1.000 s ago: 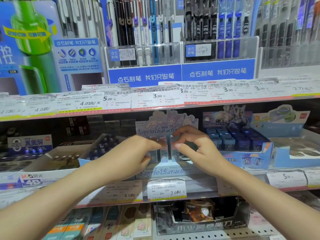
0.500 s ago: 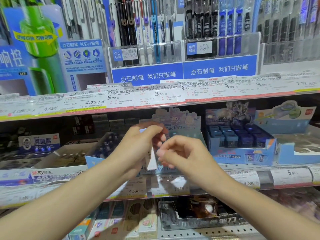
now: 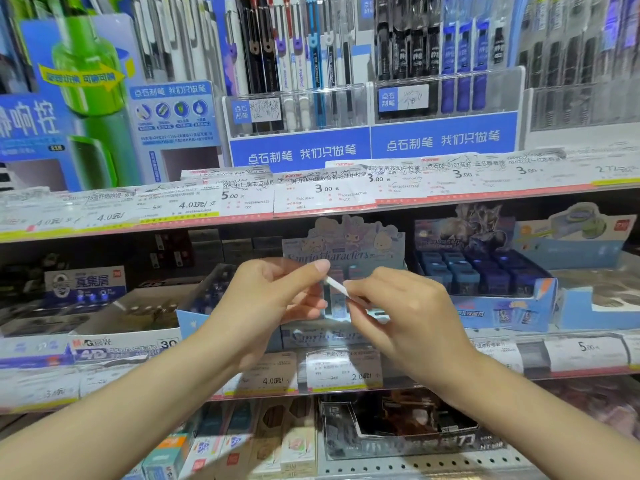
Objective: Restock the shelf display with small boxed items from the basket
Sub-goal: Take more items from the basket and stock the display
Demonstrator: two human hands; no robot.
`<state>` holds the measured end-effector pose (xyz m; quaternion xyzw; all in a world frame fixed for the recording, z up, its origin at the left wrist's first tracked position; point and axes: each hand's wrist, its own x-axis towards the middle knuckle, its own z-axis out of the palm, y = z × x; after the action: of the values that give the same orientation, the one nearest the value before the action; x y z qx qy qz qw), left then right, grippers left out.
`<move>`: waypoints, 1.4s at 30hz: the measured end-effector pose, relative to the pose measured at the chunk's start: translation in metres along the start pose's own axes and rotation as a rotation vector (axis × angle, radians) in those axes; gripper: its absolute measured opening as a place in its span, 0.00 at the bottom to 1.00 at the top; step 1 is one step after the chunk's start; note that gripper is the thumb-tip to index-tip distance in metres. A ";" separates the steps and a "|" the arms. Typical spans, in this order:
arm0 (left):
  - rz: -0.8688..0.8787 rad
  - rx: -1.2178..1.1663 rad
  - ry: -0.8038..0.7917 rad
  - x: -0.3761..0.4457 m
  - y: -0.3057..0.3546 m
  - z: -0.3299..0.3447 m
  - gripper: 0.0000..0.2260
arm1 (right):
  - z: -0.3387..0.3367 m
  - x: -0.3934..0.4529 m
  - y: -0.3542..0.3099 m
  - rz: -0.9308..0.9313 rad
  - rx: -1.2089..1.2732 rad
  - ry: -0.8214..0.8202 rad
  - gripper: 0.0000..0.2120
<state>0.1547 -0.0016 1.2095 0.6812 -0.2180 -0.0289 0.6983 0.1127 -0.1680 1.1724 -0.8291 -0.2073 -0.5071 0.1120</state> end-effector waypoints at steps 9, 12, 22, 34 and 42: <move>0.007 0.128 -0.111 0.006 0.007 -0.007 0.05 | -0.007 0.004 -0.002 0.201 0.386 -0.125 0.13; 0.055 0.191 -0.191 0.007 0.009 -0.004 0.06 | -0.009 0.012 -0.001 0.361 0.612 -0.207 0.13; 0.598 1.158 -0.272 0.018 -0.001 -0.012 0.22 | -0.017 0.020 0.034 0.430 0.711 -0.277 0.21; 0.480 1.409 -0.450 0.013 -0.009 -0.009 0.33 | 0.004 0.002 0.056 0.499 0.640 -0.224 0.22; 0.462 1.344 -0.439 0.016 -0.011 -0.012 0.33 | 0.008 -0.005 0.056 0.503 0.665 -0.199 0.19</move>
<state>0.1755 0.0032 1.2038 0.8768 -0.4611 0.1227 0.0596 0.1423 -0.2156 1.1659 -0.8175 -0.1606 -0.2869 0.4729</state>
